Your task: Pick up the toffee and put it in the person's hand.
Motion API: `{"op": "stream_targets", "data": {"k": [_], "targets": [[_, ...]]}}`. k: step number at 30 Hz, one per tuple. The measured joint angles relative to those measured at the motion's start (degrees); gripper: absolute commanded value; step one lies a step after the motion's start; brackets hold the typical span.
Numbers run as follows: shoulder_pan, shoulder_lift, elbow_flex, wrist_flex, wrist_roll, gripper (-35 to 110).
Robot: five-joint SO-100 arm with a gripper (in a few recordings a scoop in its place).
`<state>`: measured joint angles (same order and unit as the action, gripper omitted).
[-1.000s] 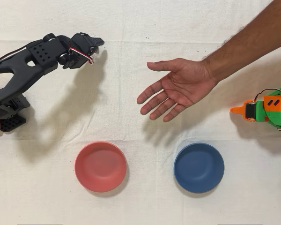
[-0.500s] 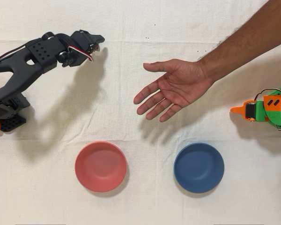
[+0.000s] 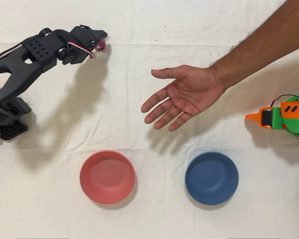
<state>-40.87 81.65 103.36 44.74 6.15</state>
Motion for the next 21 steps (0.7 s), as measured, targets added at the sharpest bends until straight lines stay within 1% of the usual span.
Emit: {"op": "stream_targets", "data": {"k": [7,21], "targets": [[0.1,-2.2,-0.3,1.0,0.0,25],[0.4,-5.6,-3.6,0.8,-3.9,25]]}}
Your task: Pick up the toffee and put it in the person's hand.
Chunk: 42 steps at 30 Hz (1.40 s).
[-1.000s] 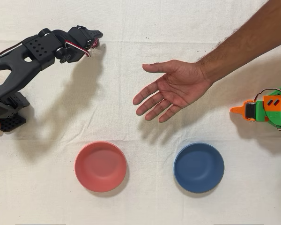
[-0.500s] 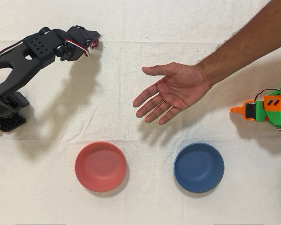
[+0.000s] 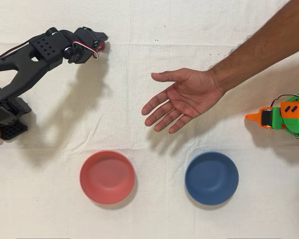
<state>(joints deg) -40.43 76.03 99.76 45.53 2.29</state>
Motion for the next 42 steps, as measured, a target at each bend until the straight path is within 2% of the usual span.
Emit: {"op": "stream_targets", "data": {"k": [30,36,42], "targets": [[1.8,-1.6,-2.1,-1.0,-3.4,21],[1.8,-1.8,-2.1,-1.0,-4.5,13],[1.8,-1.8,-2.1,-1.8,-6.3,10]]}}
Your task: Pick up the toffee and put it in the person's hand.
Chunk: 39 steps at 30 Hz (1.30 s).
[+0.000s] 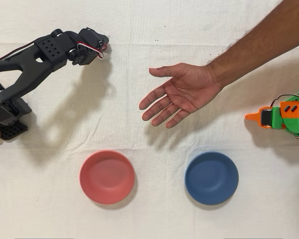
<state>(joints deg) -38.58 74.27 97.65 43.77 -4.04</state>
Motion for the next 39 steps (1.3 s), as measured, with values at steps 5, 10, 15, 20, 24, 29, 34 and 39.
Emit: {"op": "stream_targets", "data": {"k": [5,10,15,20,24,29,34,39], "targets": [[0.0,0.0,0.0,-1.0,-0.7,9],[0.0,0.0,0.0,-1.1,-0.3,9],[0.0,0.0,0.4,-1.3,0.7,8],[0.0,1.8,0.4,-1.3,0.7,8],[0.0,4.5,0.4,-1.0,2.3,8],[0.0,7.8,0.2,0.5,2.8,8],[0.0,12.4,-1.0,2.0,2.5,8],[0.8,16.8,-1.2,3.5,2.4,8]]}}
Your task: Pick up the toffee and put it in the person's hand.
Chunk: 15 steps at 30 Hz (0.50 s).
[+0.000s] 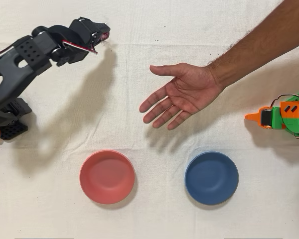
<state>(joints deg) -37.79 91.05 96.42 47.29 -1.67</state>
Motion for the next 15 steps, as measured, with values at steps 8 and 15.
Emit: {"op": "stream_targets", "data": {"k": [8,15], "targets": [[5.0,6.3,-2.4,3.3,0.4,8],[10.1,8.3,-9.5,4.6,-1.1,9]]}}
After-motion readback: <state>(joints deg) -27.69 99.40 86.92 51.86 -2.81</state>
